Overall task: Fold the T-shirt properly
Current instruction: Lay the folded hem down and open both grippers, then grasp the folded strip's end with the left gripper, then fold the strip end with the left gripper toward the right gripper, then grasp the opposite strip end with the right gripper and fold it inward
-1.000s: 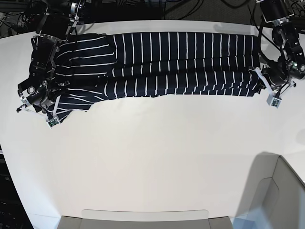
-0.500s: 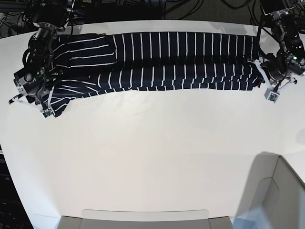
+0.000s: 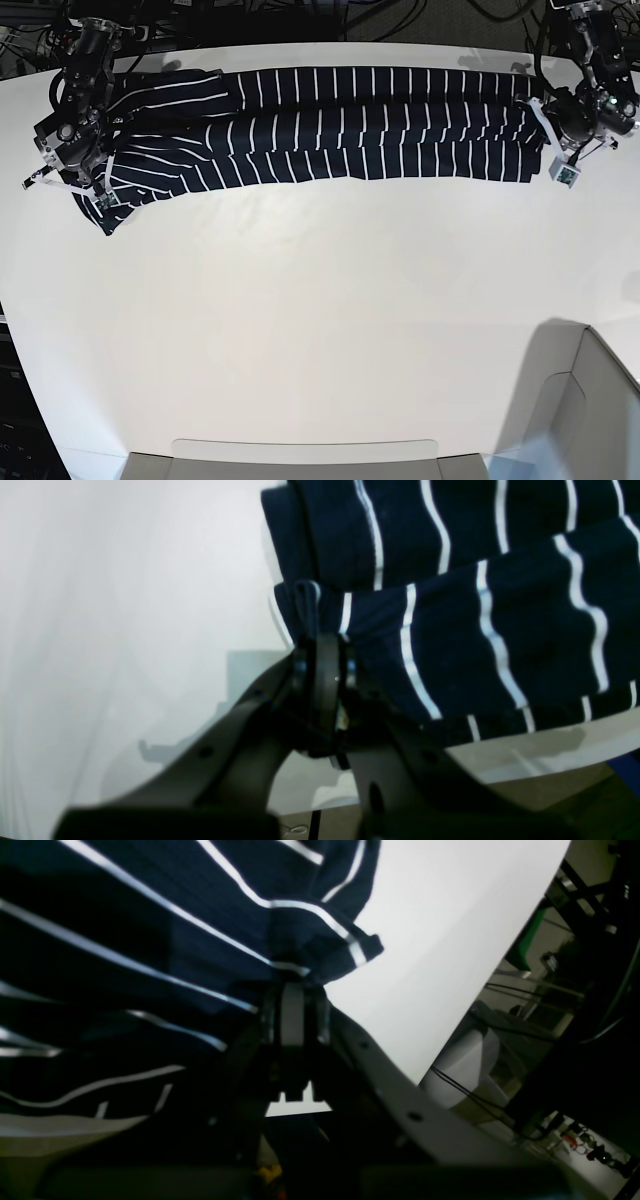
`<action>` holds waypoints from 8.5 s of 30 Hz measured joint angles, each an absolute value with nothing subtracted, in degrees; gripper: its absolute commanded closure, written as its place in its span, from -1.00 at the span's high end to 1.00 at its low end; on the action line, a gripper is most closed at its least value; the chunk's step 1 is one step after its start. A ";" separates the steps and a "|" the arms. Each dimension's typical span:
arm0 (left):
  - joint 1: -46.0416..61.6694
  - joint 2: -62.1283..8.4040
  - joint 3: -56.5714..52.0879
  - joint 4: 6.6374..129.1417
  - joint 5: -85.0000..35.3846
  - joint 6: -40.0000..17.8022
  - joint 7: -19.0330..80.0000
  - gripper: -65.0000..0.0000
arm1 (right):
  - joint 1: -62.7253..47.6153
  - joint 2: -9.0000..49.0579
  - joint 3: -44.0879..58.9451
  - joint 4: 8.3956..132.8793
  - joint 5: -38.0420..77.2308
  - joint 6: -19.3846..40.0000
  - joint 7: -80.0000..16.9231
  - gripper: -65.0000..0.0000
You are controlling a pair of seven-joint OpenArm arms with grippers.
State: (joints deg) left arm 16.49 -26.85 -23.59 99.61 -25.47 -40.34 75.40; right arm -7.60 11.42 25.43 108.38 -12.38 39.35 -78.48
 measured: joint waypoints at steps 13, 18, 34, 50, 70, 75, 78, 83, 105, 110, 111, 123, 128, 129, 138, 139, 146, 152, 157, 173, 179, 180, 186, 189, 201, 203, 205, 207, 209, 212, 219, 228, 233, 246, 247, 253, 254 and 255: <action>18.39 -21.96 -33.23 99.81 -23.97 -40.12 73.69 -0.38 | -7.79 10.94 25.52 108.38 -13.93 39.35 -78.96 -0.39; 17.56 -21.12 -35.73 99.92 -23.99 -40.12 74.46 -0.27 | -7.75 10.92 25.54 108.40 -13.78 39.35 -79.09 -0.22; 7.55 -16.23 -45.34 100.01 -23.57 -40.12 79.75 -0.23 | -7.60 10.83 21.45 108.38 -13.91 39.38 -79.09 -0.22; 11.49 -10.33 -42.65 99.83 -23.55 -40.12 79.70 -0.24 | -7.46 10.90 20.82 108.38 -14.09 39.38 -79.07 -0.22; 10.26 -11.81 -35.79 86.67 -21.69 -39.99 75.24 -0.29 | -7.60 10.90 20.82 108.38 -14.13 39.35 -79.11 -0.22; 9.80 -12.25 -31.94 85.21 -22.55 -40.05 73.60 -0.78 | -7.51 10.92 20.82 108.38 -14.15 39.35 -79.11 -0.22; 9.52 -12.23 -30.87 85.21 -22.48 -39.97 73.38 -1.00 | -7.51 10.92 20.82 108.38 -14.15 39.35 -79.11 -0.22; 9.52 -12.14 -31.92 85.19 -22.70 -40.23 73.36 -1.00 | -7.51 10.92 20.82 108.38 -14.13 39.35 -79.11 -0.22; -1.48 -24.93 -48.45 73.36 -18.85 -40.21 78.24 -1.00 | -3.79 3.18 28.34 111.07 -14.41 39.35 -79.48 -0.22; -1.69 -25.36 -51.81 78.72 -18.98 -40.12 78.67 -1.00 | -3.95 3.27 28.34 111.07 -14.52 39.38 -79.48 -0.22; -1.43 -25.36 -51.88 80.86 -19.00 -40.12 79.75 -1.00 | -3.84 3.27 28.34 111.07 -14.52 39.38 -79.48 -0.22; 4.99 -15.53 -42.68 107.04 -18.79 -39.94 80.42 -1.00 | -3.81 2.52 27.97 110.96 -14.74 39.38 -79.50 -0.22; 7.77 -10.50 -38.24 115.02 -19.07 -40.14 80.38 -1.00 | -3.79 2.48 27.94 110.96 -14.50 39.35 -79.50 -0.22; 7.81 -9.80 -37.78 115.24 -19.07 -40.12 80.36 -1.00 | -3.79 2.50 27.97 110.96 -14.48 39.38 -79.50 -0.22; 10.52 -4.32 -26.81 115.22 -19.03 -40.12 80.58 -1.00 | -3.79 2.50 27.94 110.96 -14.55 39.38 -79.50 -0.22; 10.63 -3.90 -25.93 115.24 -19.00 -40.12 80.55 -1.00 | -3.81 2.50 27.94 110.96 -14.55 39.35 -79.50 -0.22; 13.04 -0.95 -20.25 115.33 -18.81 -40.12 80.75 -1.00 | -3.68 2.52 27.97 110.96 -14.57 39.38 -79.50 -0.22; 12.56 1.02 -18.11 115.37 -18.37 -40.10 80.38 -1.00 | -3.68 2.48 27.94 110.93 -14.26 39.38 -79.46 -0.22; 12.71 3.57 -14.20 115.37 -18.33 -40.07 80.42 -1.00 | -3.84 2.50 27.94 110.93 -14.35 39.38 -79.50 -0.22; 12.71 3.77 -10.28 115.26 -18.09 -39.94 80.38 -0.58 | -3.99 2.48 27.94 110.89 -14.35 39.38 -79.50 -0.22; 14.26 3.07 -10.46 115.26 -18.41 -39.94 80.55 -0.36 | -3.99 2.35 27.90 110.89 -14.13 39.35 -79.50 -0.22; 14.13 3.18 -10.35 115.26 -18.48 -39.94 80.53 -0.36 | -4.01 2.37 27.90 110.89 -14.13 39.38 -79.50 -0.22; 13.93 3.38 -12.95 115.28 -26.24 -39.94 80.36 -0.53 | -4.12 0.86 27.94 110.89 -13.74 39.35 -79.48 -0.22; 13.45 3.14 -17.93 115.28 -32.08 -39.92 80.42 -0.66 | -3.97 0.25 27.97 110.89 -14.09 39.35 -79.50 -0.22; 11.92 -0.36 -28.03 114.45 -35.22 -39.94 80.55 -0.69 | -2.90 -5.43 27.94 114.08 -0.21 39.38 -80.03 -0.22; 11.92 -0.36 -28.03 113.80 -35.22 -39.94 80.53 -0.69 | -3.07 -5.72 27.97 115.98 4.36 39.38 -80.27 -0.22; 12.08 -0.64 -28.03 113.34 -35.18 -39.92 80.55 -0.69 | -2.68 -5.61 28.47 116.51 9.54 39.38 -80.34 -0.22; 12.56 -0.78 -28.03 113.32 -35.20 -39.92 80.51 -0.69 | -2.87 -5.45 30.85 116.49 16.21 39.38 -80.03 -0.22; 13.06 -0.78 -27.92 113.21 -35.20 -39.92 80.55 -0.69 | -4.71 -5.10 34.22 116.36 21.02 39.38 -80.05 -0.22; 13.15 -0.78 -27.86 112.62 -35.20 -39.94 80.49 -0.69 | -8.88 -4.38 37.50 114.61 27.09 39.38 -81.25 -0.22; 13.17 -0.78 -27.86 109.58 -35.22 -39.92 80.47 -0.69 | -11.11 -1.23 40.05 104.79 34.61 39.38 -80.60 -0.22; 13.17 -0.78 -27.86 109.58 -35.20 -39.92 80.53 -0.69 | -11.84 0.78 38.70 92.47 37.87 39.35 -78.06 -0.22; 13.17 -0.80 -27.88 109.58 -35.18 -39.92 80.55 -0.69 | -9.93 0.78 36.62 87.46 38.24 39.35 -75.29 -0.22; 13.50 -0.80 -27.92 109.58 -35.20 -39.92 80.36 -0.69 | -4.56 0.62 24.05 77.97 36.93 39.33 -69.32 -0.89; 13.87 -0.80 -27.92 109.58 -35.20 -39.92 80.12 -0.69 | -4.27 0.54 22.68 77.62 36.91 39.33 -69.36 -1.00; 14.28 -0.80 -28.14 109.58 -35.20 -39.92 80.51 -0.69 | -2.63 -0.12 14.70 77.41 35.68 39.33 -70.43 -1.00; 14.26 -0.80 -28.14 109.58 -35.20 -39.92 80.47 -0.69 | -2.39 -0.27 14.70 77.38 35.68 39.33 -70.65 -1.00; 14.28 -0.80 -28.14 109.58 -35.22 -39.92 80.44 -0.69 | -2.07 -0.16 14.70 77.32 35.68 39.33 -70.81 -1.00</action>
State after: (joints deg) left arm 14.28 -0.80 -28.14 109.58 -35.22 -39.92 80.44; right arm -2.07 -0.16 14.70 77.32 35.68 39.33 -70.81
